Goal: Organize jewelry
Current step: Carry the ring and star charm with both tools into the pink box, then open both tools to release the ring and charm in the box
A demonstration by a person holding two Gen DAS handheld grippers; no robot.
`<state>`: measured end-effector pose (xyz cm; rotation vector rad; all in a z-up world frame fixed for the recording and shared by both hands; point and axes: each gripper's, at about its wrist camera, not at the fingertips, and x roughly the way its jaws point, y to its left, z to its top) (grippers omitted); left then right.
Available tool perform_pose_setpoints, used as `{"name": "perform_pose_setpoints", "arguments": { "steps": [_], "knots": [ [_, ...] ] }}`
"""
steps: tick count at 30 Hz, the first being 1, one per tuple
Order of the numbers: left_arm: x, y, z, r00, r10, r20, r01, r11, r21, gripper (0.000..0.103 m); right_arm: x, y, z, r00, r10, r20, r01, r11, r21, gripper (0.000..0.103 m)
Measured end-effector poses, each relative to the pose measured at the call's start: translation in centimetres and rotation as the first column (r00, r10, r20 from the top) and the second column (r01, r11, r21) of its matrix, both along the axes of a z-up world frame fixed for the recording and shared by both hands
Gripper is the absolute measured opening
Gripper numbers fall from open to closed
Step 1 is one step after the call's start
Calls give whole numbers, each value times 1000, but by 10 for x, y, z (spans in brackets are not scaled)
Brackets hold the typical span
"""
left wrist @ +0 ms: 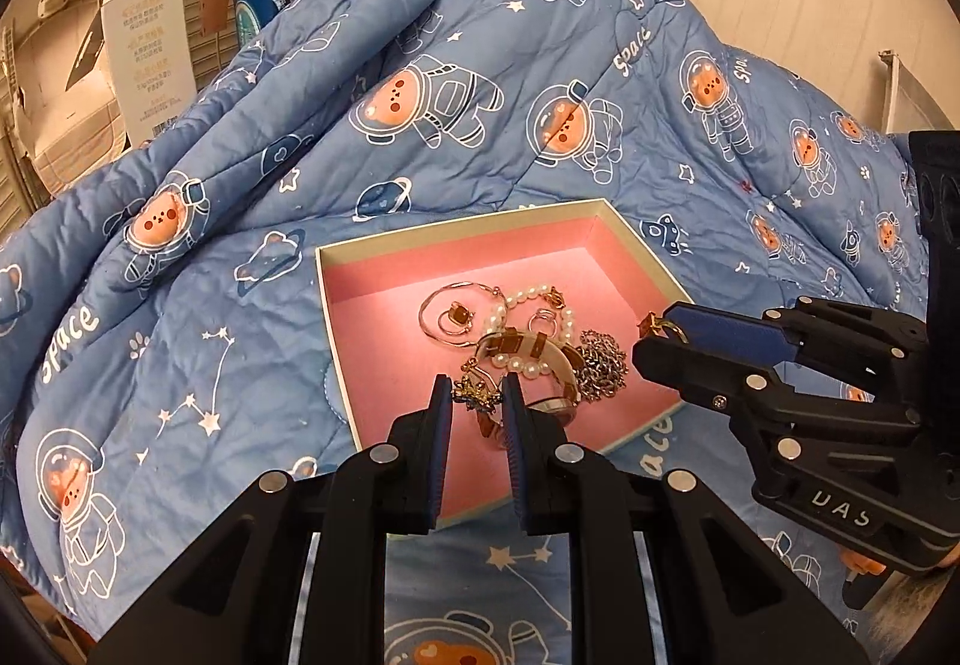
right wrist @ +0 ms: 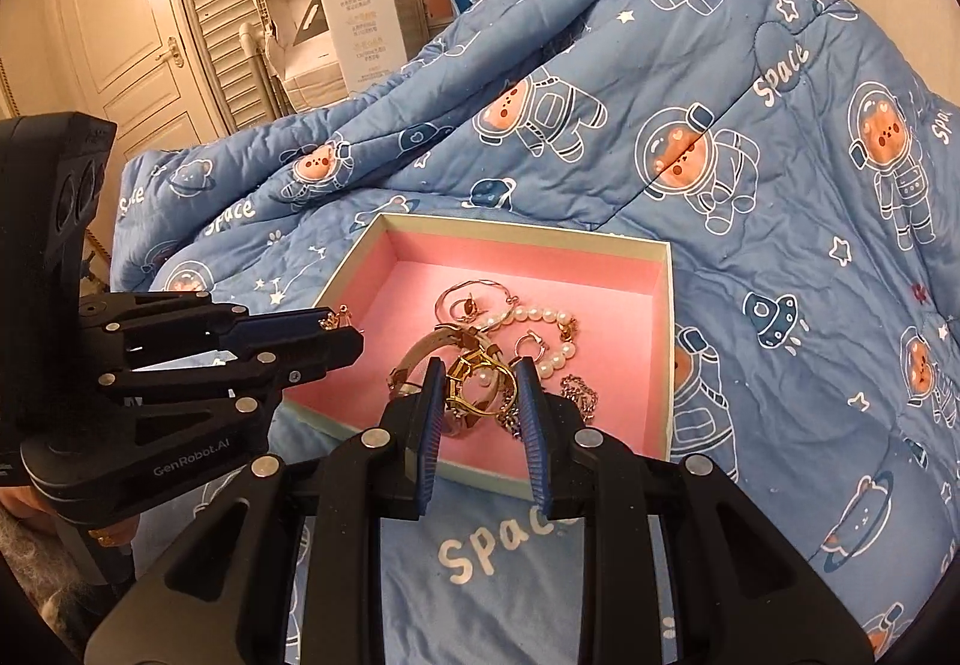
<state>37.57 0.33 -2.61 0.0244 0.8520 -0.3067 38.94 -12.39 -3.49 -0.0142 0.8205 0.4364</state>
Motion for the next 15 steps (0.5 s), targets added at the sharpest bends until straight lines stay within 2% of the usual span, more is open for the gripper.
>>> {"name": "perform_pose_setpoints", "arguments": {
  "steps": [5, 15],
  "knots": [
    [19, 2, -1, 1000, 7, -22, -7, 1000, 9, 16, 19, -3, -5, 999, -17, -27, 17, 1000, -1, 25],
    [65, -2, -11, 993, 41, -109, -45, 999, -30, 16, 48, 0, -25, 995, -32, -98, 32, 999, -4, 25]
  ]
}}
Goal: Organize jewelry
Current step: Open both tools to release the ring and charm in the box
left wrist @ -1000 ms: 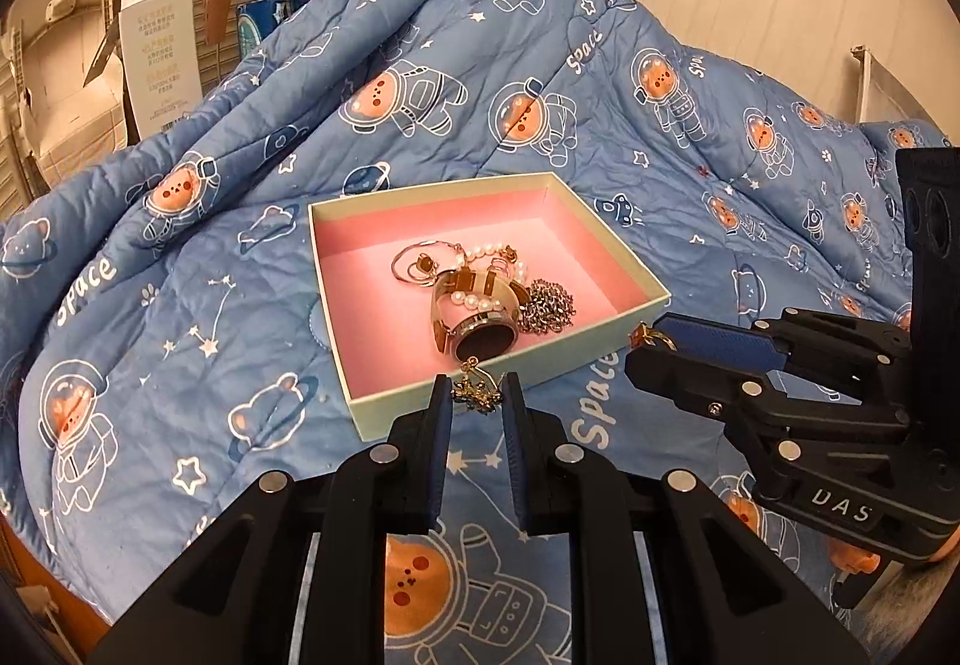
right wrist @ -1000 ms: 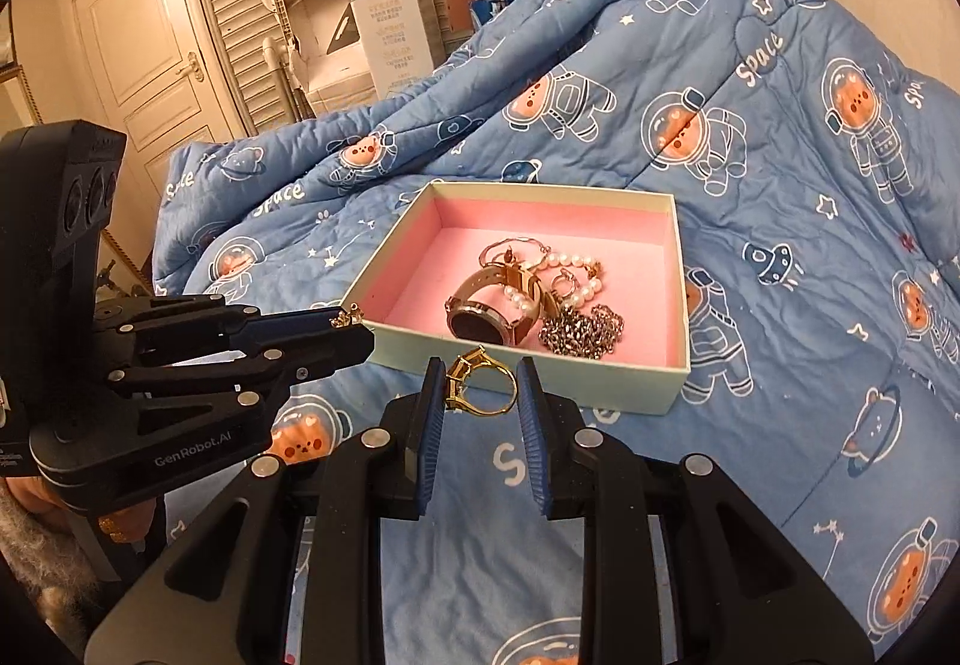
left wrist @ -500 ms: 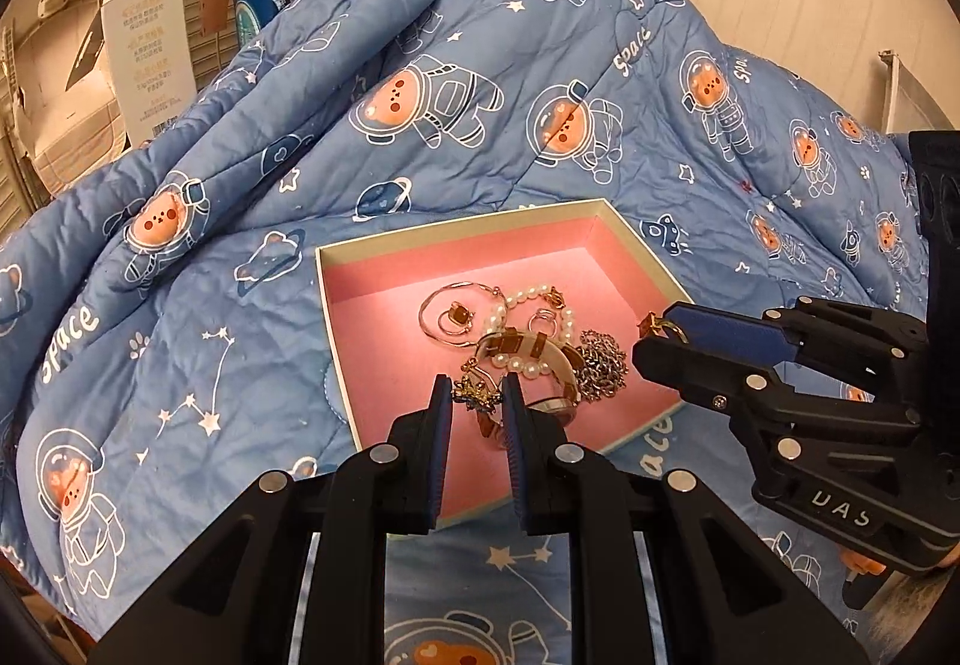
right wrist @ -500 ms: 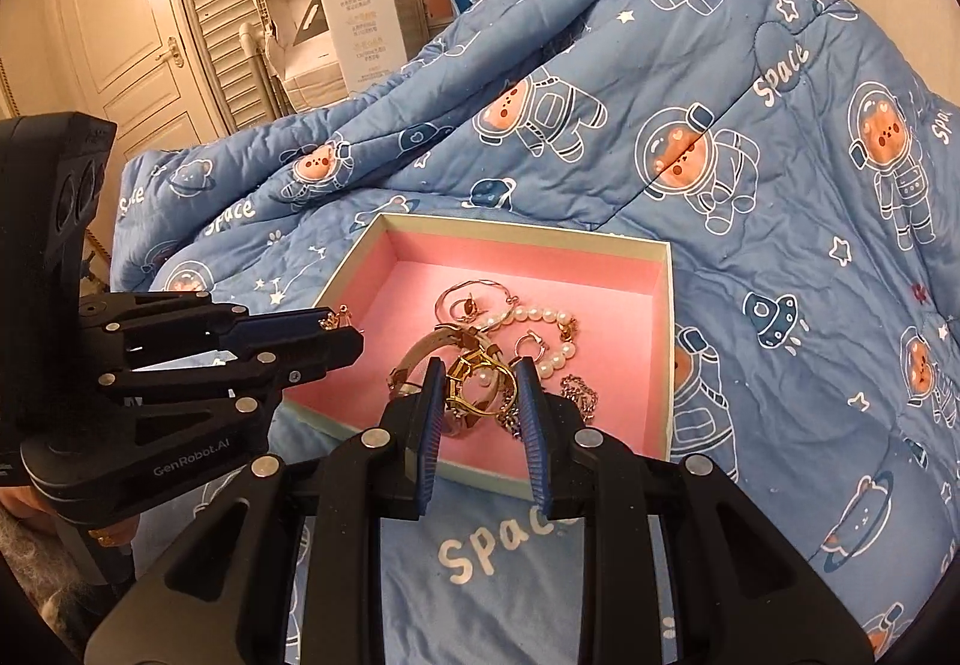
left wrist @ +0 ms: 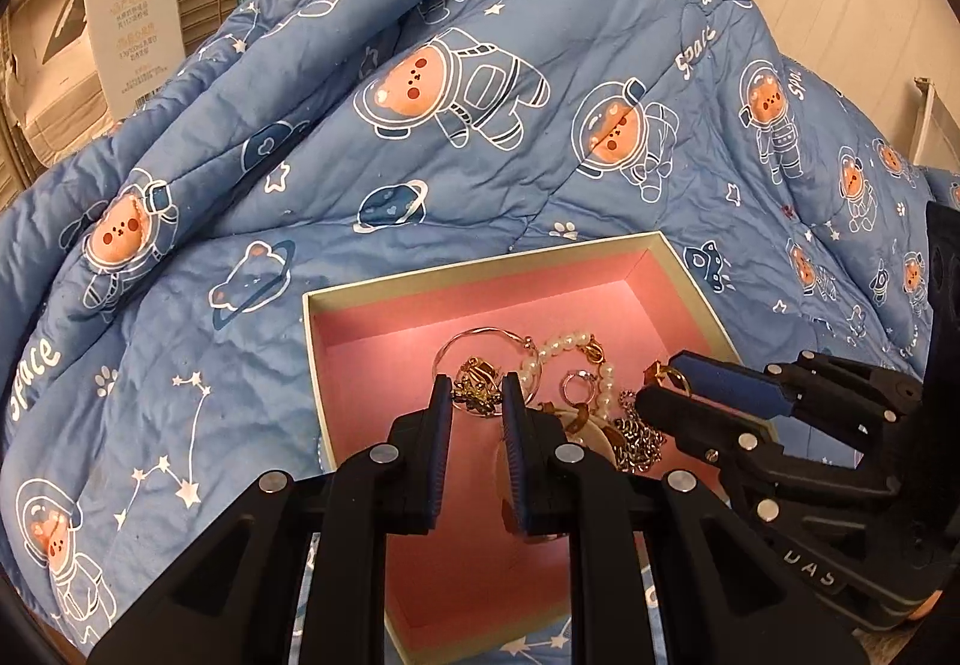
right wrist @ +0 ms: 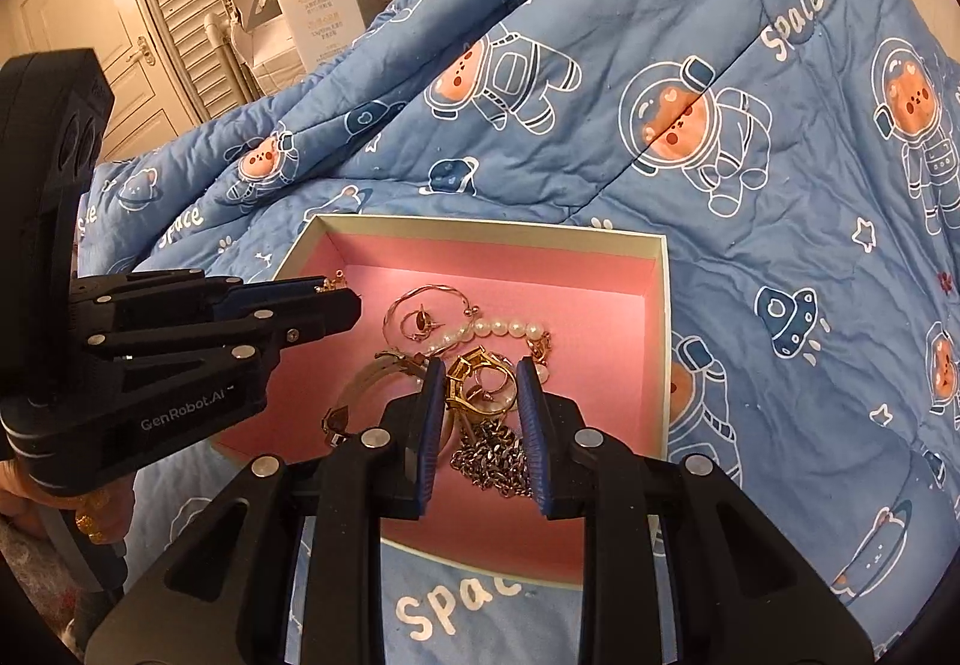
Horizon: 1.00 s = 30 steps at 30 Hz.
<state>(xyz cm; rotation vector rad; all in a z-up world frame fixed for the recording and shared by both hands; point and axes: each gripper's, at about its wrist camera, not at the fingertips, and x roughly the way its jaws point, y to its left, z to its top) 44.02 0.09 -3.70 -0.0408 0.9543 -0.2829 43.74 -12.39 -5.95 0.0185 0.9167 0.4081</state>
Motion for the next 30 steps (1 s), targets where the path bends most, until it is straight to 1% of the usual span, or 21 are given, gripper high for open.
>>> {"name": "perform_pose_setpoints", "arguments": {
  "steps": [3, 11, 14, 21, 30],
  "knots": [
    [12, -1, -5, 1000, 13, -29, -14, 1000, -19, 16, 5, 2, -5, 1000, -1, -10, 1, 1000, -1, 25],
    [25, -8, -16, 998, 14, -59, -15, 1000, -5, 16, 10, 3, -13, 1000, 6, -30, -6, 1000, 9, 25],
    [28, -8, -19, 997, 19, -70, -20, 1000, -17, 16, 11, 5, -15, 999, 11, -35, -10, 1000, 19, 25],
    [32, -16, -23, 997, 16, -74, -16, 1000, 0, 16, 17, 4, -17, 999, -2, -50, 5, 999, 43, 25],
    [37, -20, -28, 995, 27, -91, -29, 999, -24, 16, 19, 7, -20, 998, -8, -58, 11, 999, 44, 25]
  ]
}}
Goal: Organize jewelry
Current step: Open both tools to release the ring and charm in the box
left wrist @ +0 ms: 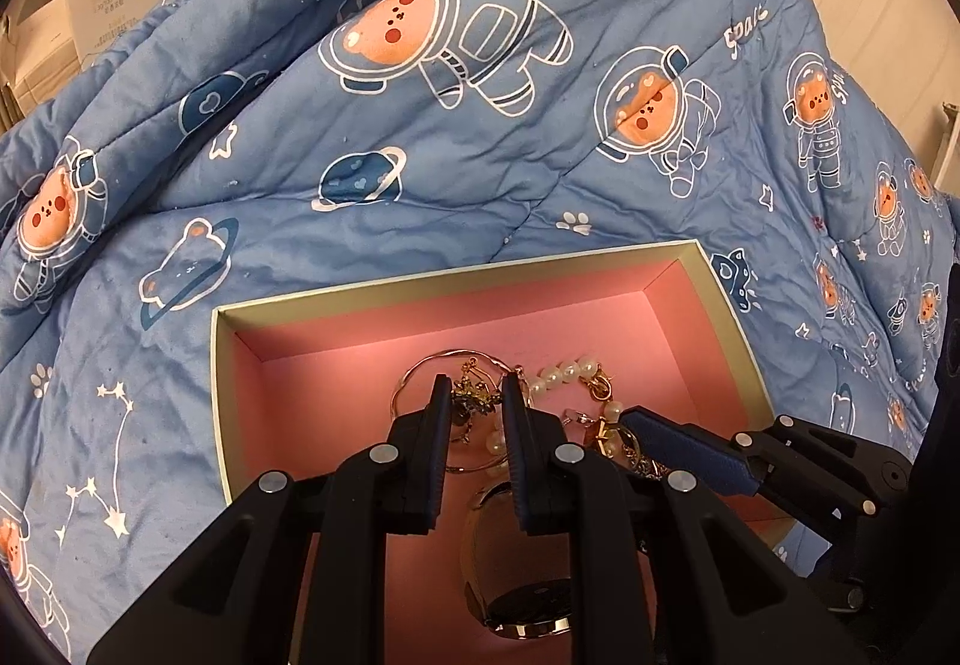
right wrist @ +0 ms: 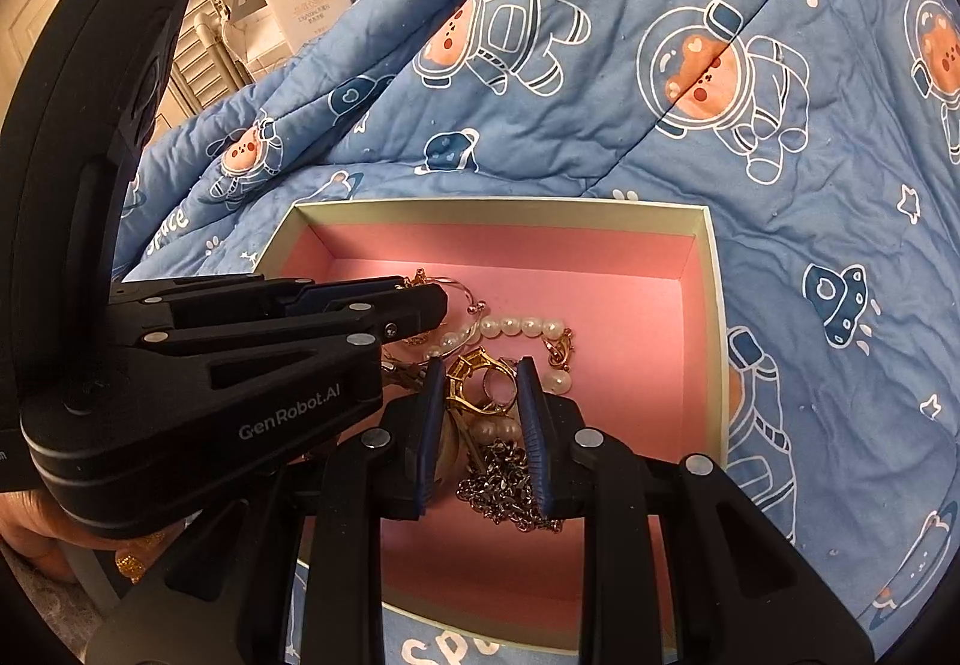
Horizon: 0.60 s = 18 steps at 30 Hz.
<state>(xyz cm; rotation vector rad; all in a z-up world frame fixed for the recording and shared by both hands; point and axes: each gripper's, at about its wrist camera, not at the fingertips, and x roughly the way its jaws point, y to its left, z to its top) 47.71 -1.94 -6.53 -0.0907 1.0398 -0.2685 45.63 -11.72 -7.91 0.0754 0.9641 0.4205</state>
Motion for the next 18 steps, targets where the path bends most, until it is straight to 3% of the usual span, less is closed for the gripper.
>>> {"name": "perform_pose_setpoints", "arguments": {
  "steps": [8, 9, 11, 12, 16, 18],
  "knots": [
    [-2, -3, 0, 1000, -11, 12, 10, 1000, 18, 18, -1, 0, 0, 1000, -2, 1, 2, 1000, 14, 26],
    [-2, -2, 0, 1000, -9, 14, 8, 1000, 15, 25, 0, 0, 0, 1000, -1, 0, 1, 1000, 14, 26],
    [-4, -1, 4, 999, 1, 32, -2, 1000, 9, 36, -1, 0, 0, 1000, 3, 1, -3, 1000, 20, 41],
    [-4, -4, 5, 999, 1, 45, -2, 1000, 8, 41, -2, 0, 1, 1000, 7, 10, -8, 1000, 29, 43],
    [-7, 1, 14, 997, -3, 78, 3, 1000, 1, 48, -7, 4, 5, 999, 13, 47, -14, 1000, 16, 53],
    [-8, 3, 19, 995, 1, 96, -1, 1000, -3, 56, -9, 5, 6, 998, 19, 55, -20, 1000, 21, 56]
  ]
}}
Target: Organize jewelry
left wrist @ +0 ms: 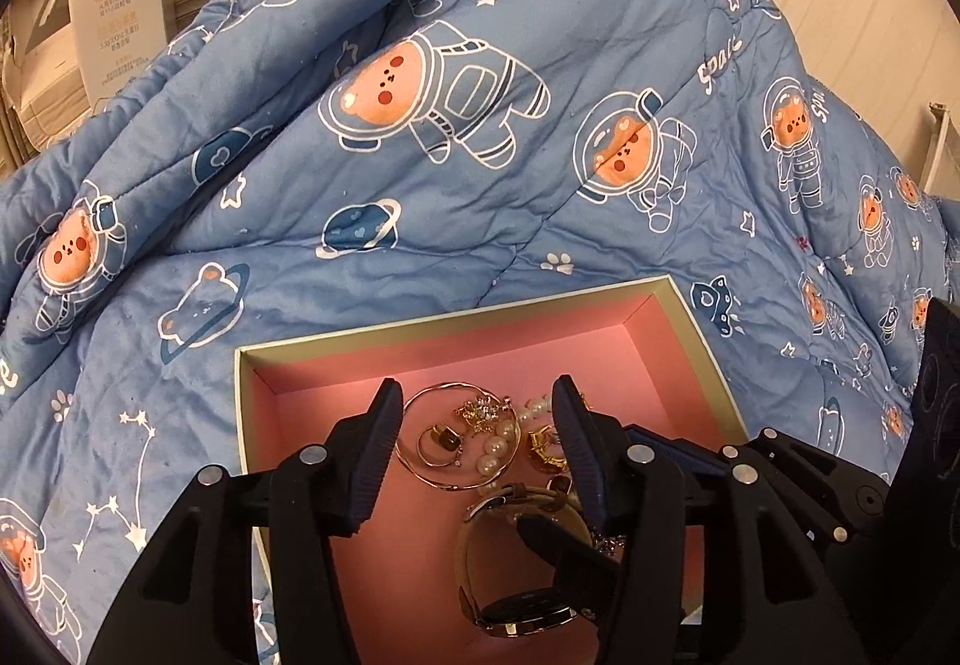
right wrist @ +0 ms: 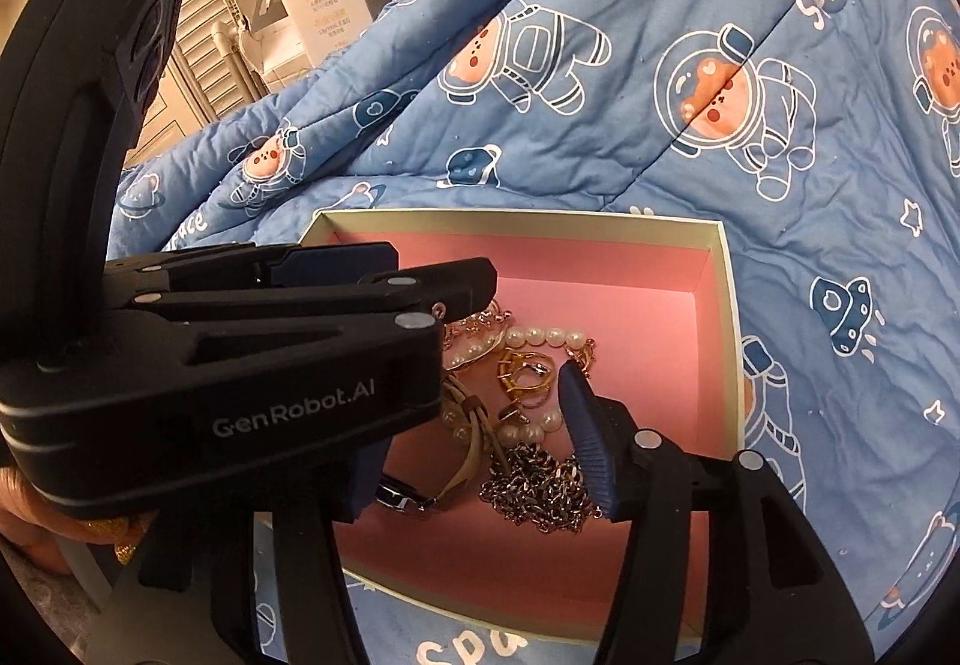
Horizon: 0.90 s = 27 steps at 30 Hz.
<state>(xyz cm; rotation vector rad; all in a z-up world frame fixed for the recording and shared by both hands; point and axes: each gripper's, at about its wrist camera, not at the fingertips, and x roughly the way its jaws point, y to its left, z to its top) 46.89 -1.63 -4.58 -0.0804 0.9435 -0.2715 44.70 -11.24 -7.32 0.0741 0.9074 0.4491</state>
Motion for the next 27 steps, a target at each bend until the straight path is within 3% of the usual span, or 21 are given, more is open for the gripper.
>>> {"name": "perform_pose_setpoints", "arguments": {
  "steps": [5, 8, 10, 14, 18, 27],
  "knots": [
    [-8, 12, 11, 999, 38, 39, -36, 998, -42, 76, -8, -2, 4, 1000, -13, 29, 12, 1000, 29, 64],
    [-21, 20, 18, 993, 84, 85, -82, 996, -31, 84, -19, -3, 10, 997, -21, 69, 19, 999, 36, 68],
    [-33, 25, 24, 985, 119, 128, -118, 993, -16, 88, -31, -6, 16, 994, -40, 99, 35, 998, 48, 83],
    [-63, 35, 38, 971, 139, 196, -139, 990, -10, 95, -58, -13, 25, 985, -82, 150, 74, 995, 61, 86],
    [-104, 46, 50, 947, 168, 274, -176, 984, 5, 96, -95, -23, 32, 973, -117, 198, 111, 993, 43, 88],
    [-214, 53, 68, 907, 178, 381, -203, 979, 25, 96, -211, -29, 63, 909, -167, 382, 197, 980, -39, 97]
  ]
}}
